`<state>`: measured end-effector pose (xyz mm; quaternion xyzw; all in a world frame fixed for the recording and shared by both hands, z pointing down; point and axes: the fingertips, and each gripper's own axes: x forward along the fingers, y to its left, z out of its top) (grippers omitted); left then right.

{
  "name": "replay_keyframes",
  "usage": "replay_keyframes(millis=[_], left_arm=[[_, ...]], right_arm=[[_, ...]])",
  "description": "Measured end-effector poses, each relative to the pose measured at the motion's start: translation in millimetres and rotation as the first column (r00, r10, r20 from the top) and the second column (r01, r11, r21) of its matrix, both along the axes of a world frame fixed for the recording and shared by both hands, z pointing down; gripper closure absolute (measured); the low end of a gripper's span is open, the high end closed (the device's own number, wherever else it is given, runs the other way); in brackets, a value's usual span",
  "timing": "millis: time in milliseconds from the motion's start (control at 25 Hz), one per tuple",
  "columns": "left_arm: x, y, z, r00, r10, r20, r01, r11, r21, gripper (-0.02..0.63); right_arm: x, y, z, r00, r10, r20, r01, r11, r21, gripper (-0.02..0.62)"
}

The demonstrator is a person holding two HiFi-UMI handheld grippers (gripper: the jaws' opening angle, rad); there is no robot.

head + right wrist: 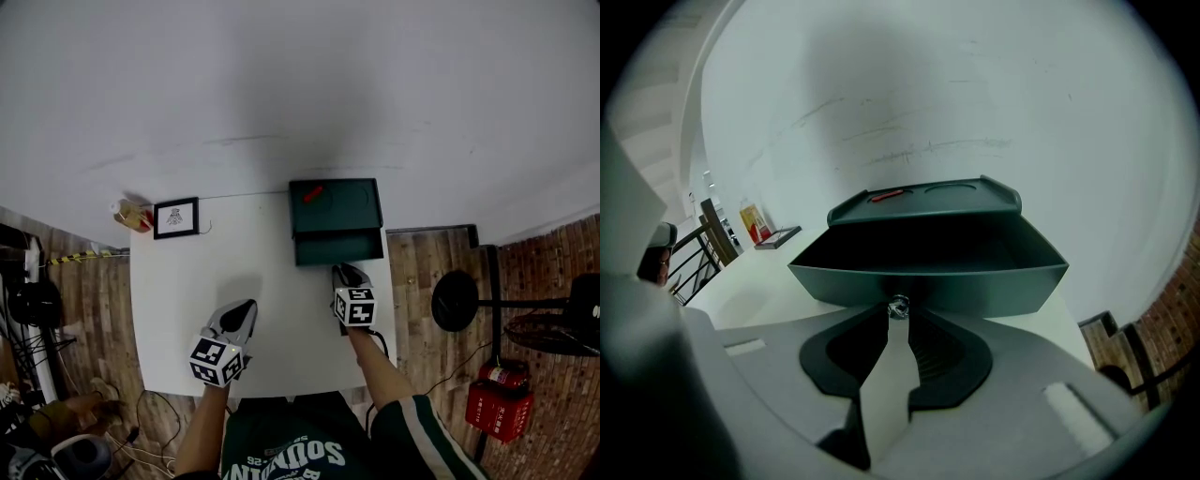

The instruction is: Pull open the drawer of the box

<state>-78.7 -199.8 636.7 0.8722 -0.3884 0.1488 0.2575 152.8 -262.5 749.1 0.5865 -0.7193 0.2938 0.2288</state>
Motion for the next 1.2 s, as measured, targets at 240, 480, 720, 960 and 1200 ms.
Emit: replay_keyframes(millis=[240,480,720,960,1200], left_arm=[[5,8,-6,1.0,0.003,-0.013,-0.003,1.0,0.006,0.554],[6,15,-12,1.0,-0.001,-0.02,0.001,1.0,0.011,0.554],[3,19,-16,1.0,-0.008,-0.017,0.008,1.0,0.022,0.554],[2,24,-22,1.0,-0.016,-0.017,0.016,0.999,0.04,0.554],[-1,16,-39,0.999,-0.028,-0.017,0.029,0.996,0.088,0.554]], right_arm=[[-2,17,3,1.0,-0.006,-0.001,0.006,1.0,-0.004,0.525],[-1,27,5,1.0,0.002,0.011,-0.002,1.0,-0.024,0.525],[-2,36,7,1.0,-0.014,0.02,0.014,1.0,-0.022,0.525],[-4,59,8,0.999,-0.036,0.01,0.037,0.997,-0.07,0.525],[-2,69,-25,0.999,-0.024,0.023,0.024,1.0,0.002,0.592]])
